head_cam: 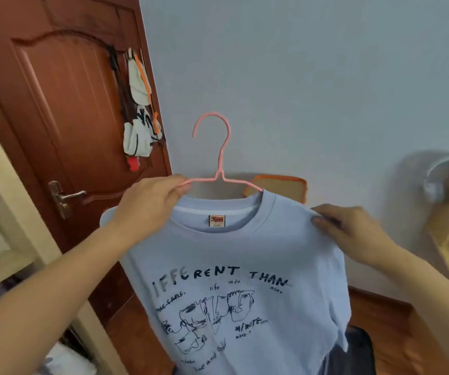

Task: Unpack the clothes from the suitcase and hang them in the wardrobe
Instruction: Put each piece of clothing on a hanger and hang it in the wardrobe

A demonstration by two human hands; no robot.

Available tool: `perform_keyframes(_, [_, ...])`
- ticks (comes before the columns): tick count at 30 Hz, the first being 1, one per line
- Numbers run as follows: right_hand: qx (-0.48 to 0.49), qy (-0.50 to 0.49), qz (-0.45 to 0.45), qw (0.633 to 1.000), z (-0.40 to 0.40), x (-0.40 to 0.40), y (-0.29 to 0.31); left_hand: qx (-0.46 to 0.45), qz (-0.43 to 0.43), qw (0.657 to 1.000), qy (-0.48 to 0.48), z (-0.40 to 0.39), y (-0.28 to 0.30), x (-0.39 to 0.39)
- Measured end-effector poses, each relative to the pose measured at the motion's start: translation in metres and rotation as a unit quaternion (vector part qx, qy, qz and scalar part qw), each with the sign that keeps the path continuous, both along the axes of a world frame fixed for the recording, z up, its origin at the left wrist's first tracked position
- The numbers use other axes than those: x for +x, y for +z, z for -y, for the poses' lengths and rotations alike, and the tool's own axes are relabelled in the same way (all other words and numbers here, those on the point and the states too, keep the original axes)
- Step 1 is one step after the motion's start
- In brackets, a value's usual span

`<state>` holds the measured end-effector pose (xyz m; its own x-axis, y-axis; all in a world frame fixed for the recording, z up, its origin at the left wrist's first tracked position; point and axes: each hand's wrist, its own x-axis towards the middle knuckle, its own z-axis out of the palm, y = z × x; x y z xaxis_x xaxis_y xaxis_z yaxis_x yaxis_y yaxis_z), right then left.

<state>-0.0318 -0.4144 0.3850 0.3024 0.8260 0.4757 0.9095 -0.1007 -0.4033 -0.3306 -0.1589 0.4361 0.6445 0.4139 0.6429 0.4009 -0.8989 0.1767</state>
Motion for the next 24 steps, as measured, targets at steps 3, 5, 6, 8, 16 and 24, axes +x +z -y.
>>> perform_keyframes(3, [0.019,0.090,-0.049,0.995,-0.024,-0.031,0.026,-0.009,0.000,0.998,0.064,-0.019,0.015,-0.035])
perform_keyframes(5, [0.000,0.159,-0.091,0.983,-0.045,-0.055,0.048,0.041,-0.042,0.991,0.124,-0.026,0.028,-0.063])
perform_keyframes(6, [-0.026,0.200,-0.093,0.975,-0.056,-0.069,0.054,0.065,-0.065,0.985,0.149,-0.027,0.035,-0.076])
perform_keyframes(8, [-0.042,0.258,-0.034,0.965,-0.083,-0.099,0.063,0.070,-0.100,0.975,0.187,-0.033,0.050,-0.103])
perform_keyframes(16, [-0.012,0.423,-0.206,0.882,-0.177,-0.236,0.138,0.015,-0.051,0.943,0.328,-0.080,0.131,-0.250])
perform_keyframes(24, [0.005,0.471,-0.141,0.871,-0.238,-0.403,0.227,0.023,0.042,0.938,0.343,-0.122,0.233,-0.406])
